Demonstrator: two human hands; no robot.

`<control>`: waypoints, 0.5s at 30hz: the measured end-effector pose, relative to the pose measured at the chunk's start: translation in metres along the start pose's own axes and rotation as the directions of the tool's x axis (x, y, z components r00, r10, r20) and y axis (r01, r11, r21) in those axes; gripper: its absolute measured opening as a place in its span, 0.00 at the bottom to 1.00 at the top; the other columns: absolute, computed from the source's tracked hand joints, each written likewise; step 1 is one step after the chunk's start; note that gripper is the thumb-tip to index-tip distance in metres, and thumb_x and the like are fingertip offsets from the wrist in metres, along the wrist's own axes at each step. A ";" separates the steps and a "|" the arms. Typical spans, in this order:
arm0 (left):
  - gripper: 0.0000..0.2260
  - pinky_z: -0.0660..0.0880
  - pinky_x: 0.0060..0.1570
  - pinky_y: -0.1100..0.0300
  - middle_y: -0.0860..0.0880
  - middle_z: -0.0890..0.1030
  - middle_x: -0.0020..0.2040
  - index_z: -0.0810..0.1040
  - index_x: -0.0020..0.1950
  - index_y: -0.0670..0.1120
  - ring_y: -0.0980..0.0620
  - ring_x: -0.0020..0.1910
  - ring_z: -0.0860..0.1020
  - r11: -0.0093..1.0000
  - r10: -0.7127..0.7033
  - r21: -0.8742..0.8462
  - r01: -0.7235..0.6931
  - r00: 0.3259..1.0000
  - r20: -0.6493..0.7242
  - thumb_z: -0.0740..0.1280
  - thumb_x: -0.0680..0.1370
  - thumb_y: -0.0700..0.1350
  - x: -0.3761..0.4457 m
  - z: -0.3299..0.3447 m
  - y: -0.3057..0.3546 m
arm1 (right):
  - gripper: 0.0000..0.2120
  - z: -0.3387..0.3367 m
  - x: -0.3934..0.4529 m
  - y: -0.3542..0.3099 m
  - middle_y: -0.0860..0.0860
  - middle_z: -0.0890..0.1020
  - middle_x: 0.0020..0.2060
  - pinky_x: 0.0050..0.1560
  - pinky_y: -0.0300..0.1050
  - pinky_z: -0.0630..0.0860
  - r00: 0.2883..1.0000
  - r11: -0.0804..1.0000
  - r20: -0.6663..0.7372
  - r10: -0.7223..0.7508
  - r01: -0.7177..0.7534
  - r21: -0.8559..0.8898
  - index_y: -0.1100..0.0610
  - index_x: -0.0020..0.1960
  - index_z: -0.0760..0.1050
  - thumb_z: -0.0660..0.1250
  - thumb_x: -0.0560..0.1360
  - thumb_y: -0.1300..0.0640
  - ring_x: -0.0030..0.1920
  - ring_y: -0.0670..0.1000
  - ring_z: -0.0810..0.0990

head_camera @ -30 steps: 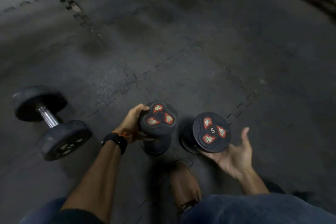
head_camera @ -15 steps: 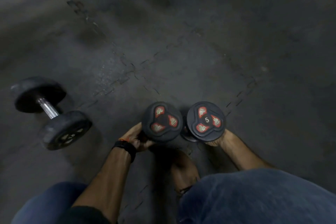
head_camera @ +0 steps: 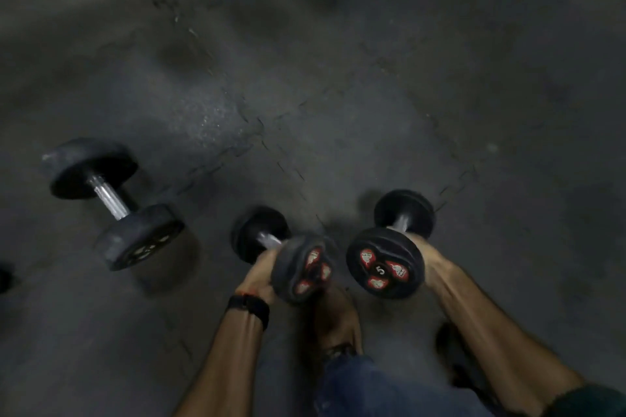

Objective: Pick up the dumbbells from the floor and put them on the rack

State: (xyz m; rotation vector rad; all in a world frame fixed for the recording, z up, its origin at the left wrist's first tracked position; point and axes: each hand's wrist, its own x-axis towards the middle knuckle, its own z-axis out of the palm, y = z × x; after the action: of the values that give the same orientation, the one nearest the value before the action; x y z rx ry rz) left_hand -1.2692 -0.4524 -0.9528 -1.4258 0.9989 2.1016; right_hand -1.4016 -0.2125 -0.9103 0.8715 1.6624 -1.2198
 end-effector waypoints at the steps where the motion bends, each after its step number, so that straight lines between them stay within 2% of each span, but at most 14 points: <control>1: 0.11 0.77 0.33 0.64 0.48 0.80 0.36 0.75 0.44 0.45 0.50 0.38 0.76 1.000 0.011 0.006 -0.011 0.999 -0.049 0.62 0.85 0.39 -0.004 0.001 0.007 | 0.08 -0.006 -0.014 -0.015 0.58 0.83 0.36 0.39 0.42 0.78 0.998 0.991 -0.047 -0.036 0.030 -0.127 0.58 0.41 0.79 0.75 0.78 0.61 0.35 0.54 0.82; 2: 0.12 0.75 0.32 0.63 0.46 0.77 0.36 0.74 0.41 0.45 0.50 0.36 0.75 0.999 0.033 0.024 -0.030 0.994 -0.105 0.63 0.84 0.38 -0.029 0.004 0.025 | 0.09 -0.009 -0.038 -0.032 0.58 0.81 0.39 0.39 0.42 0.77 0.995 0.980 -0.074 -0.068 0.053 -0.190 0.58 0.42 0.78 0.70 0.81 0.61 0.37 0.53 0.80; 4: 0.12 0.74 0.37 0.58 0.45 0.77 0.38 0.75 0.40 0.45 0.50 0.36 0.75 0.995 0.093 0.040 -0.088 0.984 -0.152 0.65 0.83 0.37 -0.069 0.008 0.059 | 0.08 -0.014 -0.080 -0.063 0.58 0.81 0.42 0.38 0.42 0.77 0.992 0.978 -0.062 -0.107 0.094 -0.184 0.58 0.43 0.78 0.69 0.81 0.64 0.37 0.51 0.78; 7: 0.10 0.76 0.43 0.57 0.45 0.78 0.40 0.76 0.42 0.46 0.50 0.37 0.78 0.996 0.088 0.009 -0.087 0.990 -0.109 0.66 0.82 0.35 -0.162 0.013 0.116 | 0.07 -0.004 -0.174 -0.112 0.54 0.83 0.36 0.36 0.40 0.79 0.992 0.975 -0.003 -0.125 0.122 -0.186 0.59 0.43 0.79 0.69 0.79 0.66 0.35 0.49 0.79; 9: 0.11 0.79 0.37 0.60 0.44 0.79 0.38 0.75 0.42 0.45 0.51 0.32 0.81 0.994 0.104 -0.017 -0.106 0.992 -0.070 0.65 0.81 0.32 -0.237 0.028 0.154 | 0.06 0.013 -0.235 -0.146 0.54 0.82 0.32 0.39 0.44 0.80 0.986 0.977 0.081 -0.144 0.155 -0.145 0.62 0.45 0.77 0.66 0.79 0.69 0.34 0.51 0.80; 12: 0.10 0.80 0.29 0.58 0.43 0.77 0.30 0.71 0.48 0.43 0.48 0.25 0.79 0.983 0.102 -0.144 -0.111 0.993 -0.067 0.59 0.81 0.28 -0.364 0.050 0.216 | 0.10 0.040 -0.350 -0.203 0.56 0.77 0.29 0.31 0.48 0.82 0.970 0.990 0.197 -0.141 0.144 0.000 0.59 0.49 0.71 0.59 0.80 0.73 0.26 0.53 0.78; 15: 0.08 0.79 0.29 0.56 0.43 0.74 0.30 0.69 0.47 0.45 0.47 0.25 0.76 0.984 0.143 -0.103 -0.148 0.989 -0.048 0.62 0.86 0.39 -0.478 0.052 0.262 | 0.11 0.059 -0.463 -0.249 0.57 0.71 0.28 0.29 0.47 0.76 0.944 0.987 0.312 -0.106 0.137 -0.079 0.57 0.47 0.68 0.57 0.78 0.73 0.24 0.55 0.73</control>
State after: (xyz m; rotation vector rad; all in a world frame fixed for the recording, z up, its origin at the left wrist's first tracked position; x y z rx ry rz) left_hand -1.2907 -0.5589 -0.4163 -1.4927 1.0495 2.2697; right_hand -1.4379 -0.3563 -0.4023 0.4929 1.5247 -1.2726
